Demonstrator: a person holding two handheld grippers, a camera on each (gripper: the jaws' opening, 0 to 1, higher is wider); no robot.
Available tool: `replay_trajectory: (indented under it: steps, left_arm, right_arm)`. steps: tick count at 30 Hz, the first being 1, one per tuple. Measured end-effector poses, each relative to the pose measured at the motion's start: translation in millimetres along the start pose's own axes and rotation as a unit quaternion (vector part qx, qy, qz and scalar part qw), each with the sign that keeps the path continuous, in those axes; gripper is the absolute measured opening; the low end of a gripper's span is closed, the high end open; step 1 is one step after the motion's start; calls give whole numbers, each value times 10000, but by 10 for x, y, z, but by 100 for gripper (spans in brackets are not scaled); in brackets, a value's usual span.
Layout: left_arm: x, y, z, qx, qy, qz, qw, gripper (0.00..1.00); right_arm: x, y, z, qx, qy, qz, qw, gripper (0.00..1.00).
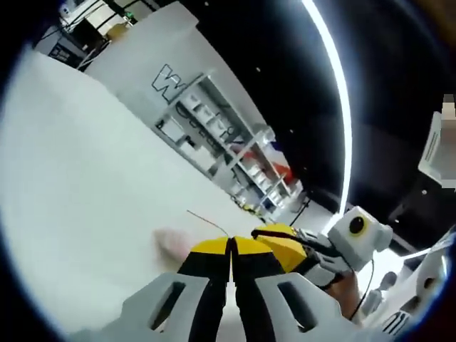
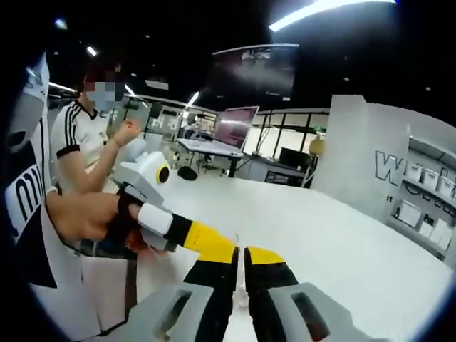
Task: Open the resealable bag by pulling the two sides of the seal apart until the entire bag opening is separated and visibly accessible.
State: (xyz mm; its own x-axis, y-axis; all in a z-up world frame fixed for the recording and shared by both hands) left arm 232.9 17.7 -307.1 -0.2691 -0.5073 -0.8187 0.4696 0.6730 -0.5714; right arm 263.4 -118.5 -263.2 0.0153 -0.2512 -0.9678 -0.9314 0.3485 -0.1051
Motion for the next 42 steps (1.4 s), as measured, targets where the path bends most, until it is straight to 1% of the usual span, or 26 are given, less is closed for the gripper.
replay_trajectory:
  steps: [4, 8, 14, 17, 21, 24, 27, 30, 33, 35, 41, 42]
  left_arm:
    - [26, 6, -11, -40, 11, 56, 10000, 1]
    - [56, 30, -24, -60, 22, 105, 9999, 1]
    - [57, 17, -48, -67, 25, 161, 9998, 1]
    - [77, 13, -60, -121, 76, 337, 9993, 1]
    - [102, -15, -61, -146, 102, 434, 9989, 1]
    - [115, 2, -77, -165, 135, 467, 9987, 1]
    - [162, -16, -129, -186, 168, 333, 9991, 1]
    - [187, 9, -155, -202, 113, -91, 9997, 2]
    - [199, 33, -176, -201, 112, -264, 9994, 2]
    - [203, 10, -172, -188, 105, -406, 9989, 3]
    - [231, -7, -193, -122, 60, -844, 9963, 4]
    - [238, -7, -195, -120, 62, -879, 9960, 4]
  right_arm:
    - [41, 56, 41, -105, 218, 20, 9997, 4]
    - [77, 41, 65, -35, 405, -24, 9992, 4]
    - [98, 34, 63, -55, 539, 41, 9985, 1]
    - [103, 25, 55, -63, 546, 108, 9984, 0]
    - [123, 27, 46, -72, 622, 154, 9979, 0]
    - [134, 40, 41, -108, 679, 177, 9975, 0]
    - [158, 75, 39, -172, 777, 110, 9968, 0]
    - [172, 134, 47, -235, 807, -16, 9965, 0]
    - [179, 151, 49, -244, 805, -78, 9964, 0]
    - [179, 162, 47, -230, 790, -141, 9965, 0]
    - [187, 219, 33, -214, 834, -573, 9946, 0]
    - [189, 226, 33, -221, 835, -582, 9946, 0]
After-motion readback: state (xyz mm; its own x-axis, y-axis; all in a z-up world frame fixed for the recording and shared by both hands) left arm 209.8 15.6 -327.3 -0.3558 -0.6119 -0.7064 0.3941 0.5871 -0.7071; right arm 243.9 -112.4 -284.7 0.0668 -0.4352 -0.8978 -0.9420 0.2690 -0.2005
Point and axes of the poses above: the point that each gripper's makers call its tool centre point, and the gripper's own axes: z roughly forward along the fingers, y roughly to its left, x roughly out of its underside, the point moved 9 cm from there along -z, roughly backward along the fingers, and after that the axes turned 8 degrees about z, right-handed, at the moved point
